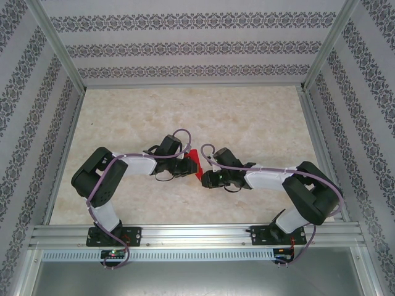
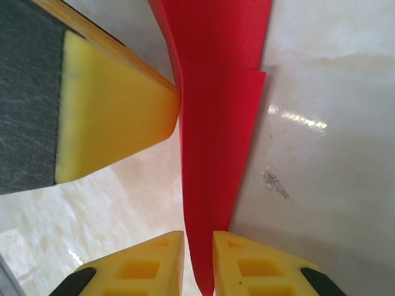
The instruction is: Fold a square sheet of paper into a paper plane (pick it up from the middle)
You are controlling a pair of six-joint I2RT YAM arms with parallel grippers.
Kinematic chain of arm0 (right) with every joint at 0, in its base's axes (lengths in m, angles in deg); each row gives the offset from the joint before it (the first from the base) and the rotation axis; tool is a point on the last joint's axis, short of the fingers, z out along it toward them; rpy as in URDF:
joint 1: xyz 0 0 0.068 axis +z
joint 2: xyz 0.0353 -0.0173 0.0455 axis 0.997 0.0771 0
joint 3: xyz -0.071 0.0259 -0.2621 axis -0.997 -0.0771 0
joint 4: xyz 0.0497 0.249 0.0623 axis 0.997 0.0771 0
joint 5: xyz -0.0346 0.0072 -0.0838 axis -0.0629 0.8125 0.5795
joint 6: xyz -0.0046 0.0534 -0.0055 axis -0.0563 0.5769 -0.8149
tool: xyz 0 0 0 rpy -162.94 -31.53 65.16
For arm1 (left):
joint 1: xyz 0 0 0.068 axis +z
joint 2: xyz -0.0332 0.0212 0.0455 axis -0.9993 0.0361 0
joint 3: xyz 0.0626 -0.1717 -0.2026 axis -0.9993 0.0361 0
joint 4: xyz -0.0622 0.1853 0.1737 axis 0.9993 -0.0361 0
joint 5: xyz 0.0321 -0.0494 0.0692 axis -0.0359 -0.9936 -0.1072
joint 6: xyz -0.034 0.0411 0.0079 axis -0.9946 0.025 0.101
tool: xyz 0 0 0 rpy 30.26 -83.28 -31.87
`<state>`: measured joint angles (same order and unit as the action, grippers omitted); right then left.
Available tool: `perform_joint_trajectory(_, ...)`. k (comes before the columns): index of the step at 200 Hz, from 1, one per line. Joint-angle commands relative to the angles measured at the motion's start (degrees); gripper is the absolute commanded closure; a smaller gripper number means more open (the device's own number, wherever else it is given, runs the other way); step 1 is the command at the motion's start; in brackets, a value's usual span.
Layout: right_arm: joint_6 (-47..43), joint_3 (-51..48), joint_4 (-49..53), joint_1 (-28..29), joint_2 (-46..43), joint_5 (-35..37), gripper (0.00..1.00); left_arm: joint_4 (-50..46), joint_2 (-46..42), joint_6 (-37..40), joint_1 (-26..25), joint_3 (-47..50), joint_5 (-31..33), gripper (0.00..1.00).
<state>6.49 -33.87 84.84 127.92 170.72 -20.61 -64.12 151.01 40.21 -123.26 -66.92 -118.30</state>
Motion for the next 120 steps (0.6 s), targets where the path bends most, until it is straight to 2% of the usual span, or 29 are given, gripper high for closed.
perform_joint_trajectory(1,-1.98,1.9,1.43,1.03,0.63,1.93,0.79,-1.4,1.06,-0.29,-0.62,-2.0,0.88,0.83)
perform_joint_trajectory(41,-2.38,3.44,1.79,1.67,2.71,2.65,0.8,-2.25,1.56,-0.02,-0.57,-2.51,0.97,0.83)
perform_joint_trajectory(120,-2.39,2.92,1.6,1.68,3.57,2.47,0.94,-2.94,2.46,0.78,-0.53,-3.23,1.17,0.84)
